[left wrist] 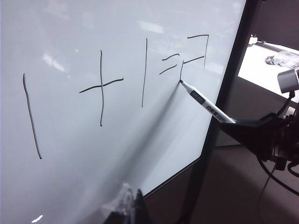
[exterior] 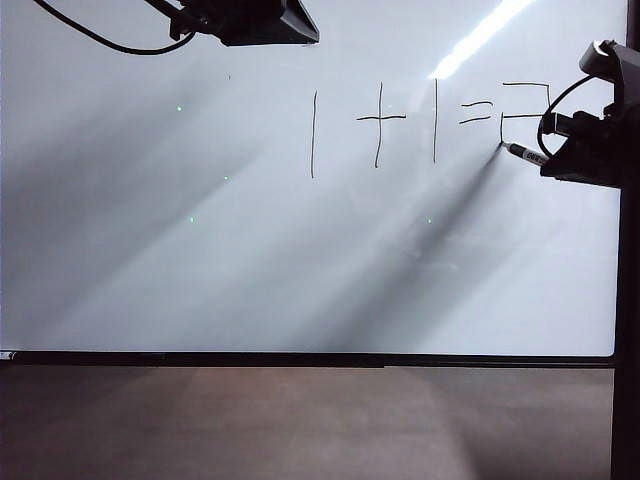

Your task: Reach to the right to find the marker pen, pick it up, and write the answer to the math problem on the whiteboard.

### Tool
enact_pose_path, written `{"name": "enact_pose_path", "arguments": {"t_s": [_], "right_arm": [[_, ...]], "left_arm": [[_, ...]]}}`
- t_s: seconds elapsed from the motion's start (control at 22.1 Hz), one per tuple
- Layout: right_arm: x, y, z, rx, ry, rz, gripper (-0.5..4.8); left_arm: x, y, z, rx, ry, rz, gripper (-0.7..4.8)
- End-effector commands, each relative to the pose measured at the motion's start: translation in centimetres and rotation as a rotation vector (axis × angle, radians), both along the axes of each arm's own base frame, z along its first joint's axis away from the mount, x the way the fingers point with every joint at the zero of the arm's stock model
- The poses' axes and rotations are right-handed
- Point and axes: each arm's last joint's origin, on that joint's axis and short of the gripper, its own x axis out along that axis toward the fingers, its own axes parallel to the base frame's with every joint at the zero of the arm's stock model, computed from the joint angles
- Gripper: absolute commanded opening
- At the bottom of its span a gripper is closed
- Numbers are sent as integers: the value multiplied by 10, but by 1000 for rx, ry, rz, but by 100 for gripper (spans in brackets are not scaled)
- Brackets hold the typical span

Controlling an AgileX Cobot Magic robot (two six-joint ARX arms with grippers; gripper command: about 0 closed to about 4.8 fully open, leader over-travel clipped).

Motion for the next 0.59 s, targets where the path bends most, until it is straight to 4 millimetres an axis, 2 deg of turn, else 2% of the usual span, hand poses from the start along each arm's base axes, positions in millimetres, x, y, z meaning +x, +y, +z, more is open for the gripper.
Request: {"name": "enact_pose_path", "arguments": {"t_s": [0.05,0.59], "right_arm": [[1,-1,-1,-3,17,-33,-7],[0,-1,-4,-8,38,-33,-7]], "left_arm": [[-1,0,3,-10,-15,-4,-4],[-1,0,3,-10,-15,-4,-5]]}}
